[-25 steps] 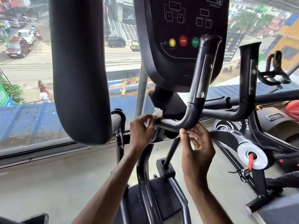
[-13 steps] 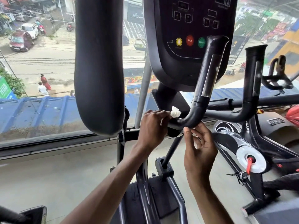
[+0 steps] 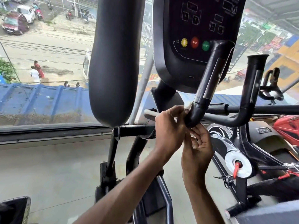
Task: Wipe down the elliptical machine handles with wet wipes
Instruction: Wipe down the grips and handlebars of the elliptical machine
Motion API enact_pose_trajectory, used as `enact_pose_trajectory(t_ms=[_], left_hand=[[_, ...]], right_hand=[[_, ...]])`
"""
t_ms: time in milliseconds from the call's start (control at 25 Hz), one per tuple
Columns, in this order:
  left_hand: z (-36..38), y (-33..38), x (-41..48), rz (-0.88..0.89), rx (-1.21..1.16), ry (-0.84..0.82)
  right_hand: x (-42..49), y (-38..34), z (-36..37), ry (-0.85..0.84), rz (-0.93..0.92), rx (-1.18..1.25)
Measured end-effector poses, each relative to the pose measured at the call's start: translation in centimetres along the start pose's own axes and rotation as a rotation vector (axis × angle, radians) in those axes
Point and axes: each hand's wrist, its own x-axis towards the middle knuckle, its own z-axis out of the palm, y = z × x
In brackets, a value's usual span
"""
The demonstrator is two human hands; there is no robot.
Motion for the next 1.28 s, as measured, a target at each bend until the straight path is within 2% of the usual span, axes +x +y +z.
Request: enact_pose_trajectory(t_ms=[160,200,280,400,440,480,560,680,720,800,880,920,1000,1120,1280], left_hand=[[-3.1,-2.2,0.8,0.478,0.400,-0.095],[-3.4,-2.4,1.1,0.551,0.467,-0.105],[-3.1,-2.0,1.1,0.518,0.453,-0.079],[-0.8,0.0,0.0,0.102,0.075,0.035],[0.0,0.4,-0.5,0.016,-0.022,0.067],[0.4,0.5,-1.0,0.008,-0.055,0.095],[0.1,-0.5,-1.7,0.164,0.009,0.118],[-1.9,-2.9,-1.2,0.571,0.216,0.095],[-2.1,-3.3,-1.0,0.644,0.262,0.089],[-1.3,-2.8,-0.8,0.594,0.255,0.113],[0.1,-1.2,-1.1,0.404,0.146,0.132],[0.6,-0.9,-1.1,0.364,0.105,0.138],[0.3,-1.6,-1.2,0.444,0.114,0.137],[-2.1,-3.4,-0.5,0.602,0.177,0.033],[-4.3,-5.9,1.2,0.605,0.349,-0.096]], right_hand=[[-0.1,-0.1,0.1,0.013,0.009,0.017],[-0.1,-0.1,0.2,0.015,0.010,0.017],[0.0,-0.3,0.2,0.019,0.012,0.008],[0.0,-0.3,0.2,0.019,0.018,0.006],[0.1,-0.3,0.1,0.016,0.021,0.012],[0.1,-0.3,0.0,0.012,0.023,0.018],[0.1,-0.3,0.0,0.005,0.022,0.019],[0.1,-0.3,0.0,0.015,0.019,0.005],[0.1,-0.3,0.1,0.020,0.019,0.001],[0.2,-0.2,0.1,0.021,0.025,0.000],[0.2,-0.1,0.0,0.011,0.033,0.017],[0.2,-0.1,-0.2,0.008,0.034,0.023],[0.3,-0.2,-0.2,0.003,0.025,0.017],[0.1,-0.5,0.1,0.018,0.029,0.021],[0.0,-0.8,0.3,0.027,0.029,0.021]])
